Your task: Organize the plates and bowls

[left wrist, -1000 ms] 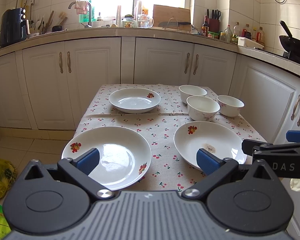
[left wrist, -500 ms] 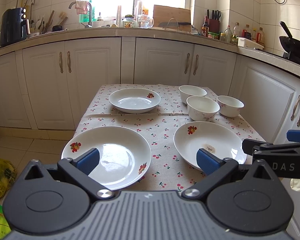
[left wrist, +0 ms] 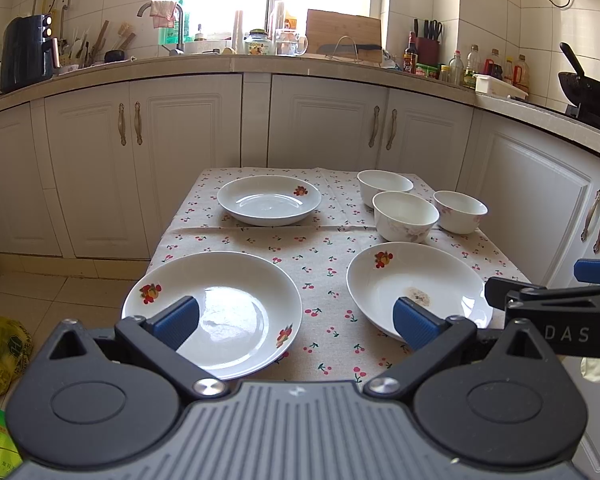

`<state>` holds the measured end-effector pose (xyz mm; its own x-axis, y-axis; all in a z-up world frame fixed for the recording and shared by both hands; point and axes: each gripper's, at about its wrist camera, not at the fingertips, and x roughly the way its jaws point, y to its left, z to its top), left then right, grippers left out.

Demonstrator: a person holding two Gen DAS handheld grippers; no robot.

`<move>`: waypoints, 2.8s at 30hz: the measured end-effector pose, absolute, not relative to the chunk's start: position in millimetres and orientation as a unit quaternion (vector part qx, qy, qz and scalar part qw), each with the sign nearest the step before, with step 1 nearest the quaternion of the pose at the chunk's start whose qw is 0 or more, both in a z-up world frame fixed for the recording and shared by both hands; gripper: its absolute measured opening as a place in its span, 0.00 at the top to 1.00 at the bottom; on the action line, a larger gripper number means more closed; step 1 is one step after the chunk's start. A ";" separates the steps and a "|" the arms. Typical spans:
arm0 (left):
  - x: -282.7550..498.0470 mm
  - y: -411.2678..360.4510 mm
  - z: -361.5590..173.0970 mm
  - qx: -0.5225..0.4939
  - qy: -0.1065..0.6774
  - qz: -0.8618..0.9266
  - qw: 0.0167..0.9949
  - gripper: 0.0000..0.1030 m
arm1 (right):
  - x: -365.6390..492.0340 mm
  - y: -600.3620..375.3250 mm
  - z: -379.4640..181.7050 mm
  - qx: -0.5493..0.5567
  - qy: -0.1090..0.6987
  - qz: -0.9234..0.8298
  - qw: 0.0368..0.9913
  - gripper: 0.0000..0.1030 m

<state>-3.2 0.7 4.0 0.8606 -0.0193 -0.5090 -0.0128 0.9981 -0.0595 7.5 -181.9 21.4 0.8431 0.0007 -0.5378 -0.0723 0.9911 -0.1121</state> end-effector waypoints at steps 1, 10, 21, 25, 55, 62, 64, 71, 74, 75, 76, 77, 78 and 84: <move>-3.3 0.7 3.8 -0.030 0.264 -0.001 0.964 0.01 | 7.3 -181.8 21.3 -0.064 0.279 0.019 0.958 0.00; -3.2 0.7 3.7 -0.030 0.264 -0.001 0.964 0.01 | 7.4 -181.9 21.2 -0.064 0.279 0.019 0.958 0.00; -3.2 1.3 3.3 -0.030 0.265 -0.002 0.964 0.01 | 7.6 -181.7 21.3 -0.066 0.279 0.018 0.958 0.00; -2.0 1.9 2.7 -0.030 0.266 -0.003 0.964 0.01 | 7.9 -181.9 21.1 -0.068 0.278 0.016 0.958 0.00; 22.5 76.8 -34.8 -0.018 0.290 -0.024 0.957 0.01 | 73.3 -137.5 28.4 -0.128 0.206 0.240 0.940 0.00; 16.6 107.9 -60.5 -0.016 0.316 -0.041 0.948 0.01 | 99.7 -101.5 8.0 -0.119 0.272 0.322 0.899 0.00; 16.8 113.1 -68.3 -0.005 0.327 -0.053 0.944 0.01 | 106.9 -92.1 -1.5 -0.120 0.291 0.341 0.886 0.00; 27.6 123.8 -81.8 0.034 0.344 -0.102 0.933 0.01 | 138.9 -72.5 -28.5 -0.103 0.360 0.368 0.851 0.00; 36.4 127.7 -83.2 0.039 0.349 -0.118 0.929 0.01 | 153.0 -67.5 -36.1 -0.088 0.387 0.373 0.839 0.00; 39.2 128.8 -84.2 0.041 0.350 -0.126 0.927 0.01 | 157.6 -66.5 -38.0 -0.082 0.395 0.375 0.835 0.00; 41.5 129.1 -85.1 0.044 0.350 -0.132 0.926 0.01 | 163.1 -64.7 -40.9 -0.077 0.402 0.376 0.831 0.00; 43.4 129.2 -85.9 0.048 0.351 -0.137 0.925 0.01 | 167.7 -63.5 -42.7 -0.074 0.408 0.378 0.827 0.00; 45.9 129.3 -86.8 0.053 0.352 -0.142 0.924 0.01 | 171.6 -62.1 -44.3 -0.073 0.414 0.378 0.825 0.00; 59.9 133.6 -91.3 0.060 0.363 -0.170 0.914 0.01 | 192.5 -51.8 -49.1 -0.075 0.435 0.391 0.807 0.03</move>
